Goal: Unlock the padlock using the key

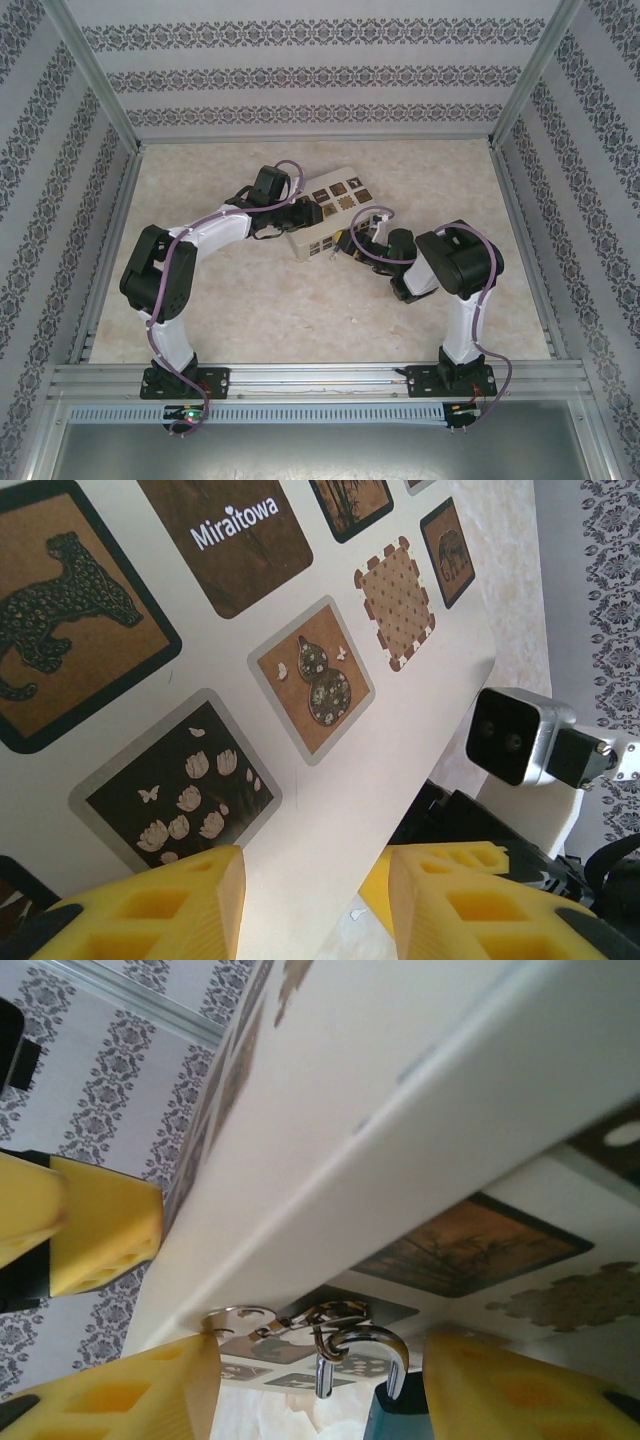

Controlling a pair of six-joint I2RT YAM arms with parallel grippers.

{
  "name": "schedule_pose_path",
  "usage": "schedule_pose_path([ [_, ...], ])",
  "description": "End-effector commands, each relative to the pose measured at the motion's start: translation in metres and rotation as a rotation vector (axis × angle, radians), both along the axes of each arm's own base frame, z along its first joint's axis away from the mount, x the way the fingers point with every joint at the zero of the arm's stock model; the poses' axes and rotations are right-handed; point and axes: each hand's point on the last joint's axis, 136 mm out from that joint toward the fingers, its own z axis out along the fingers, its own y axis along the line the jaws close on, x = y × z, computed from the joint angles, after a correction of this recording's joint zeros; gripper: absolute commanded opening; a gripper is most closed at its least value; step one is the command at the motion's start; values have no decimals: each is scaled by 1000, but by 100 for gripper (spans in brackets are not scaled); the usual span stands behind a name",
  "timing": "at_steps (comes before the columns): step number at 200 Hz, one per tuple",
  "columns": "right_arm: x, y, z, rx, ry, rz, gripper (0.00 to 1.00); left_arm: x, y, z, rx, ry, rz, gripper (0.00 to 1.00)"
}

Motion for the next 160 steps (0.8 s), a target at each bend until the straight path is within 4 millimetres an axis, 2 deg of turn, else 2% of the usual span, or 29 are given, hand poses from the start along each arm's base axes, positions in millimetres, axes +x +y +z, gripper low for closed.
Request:
schedule_pose_path([
  [1,-3,8,-8,-27,4,44,56,-20,0,-32,42,110,-15,42],
  [69,-5,14,11,-5,-70,90,46,-19,0,-33,41,109,-16,42],
  [160,-9,10,12,-19,-75,88,27,-20,0,-34,44,109,-17,42],
])
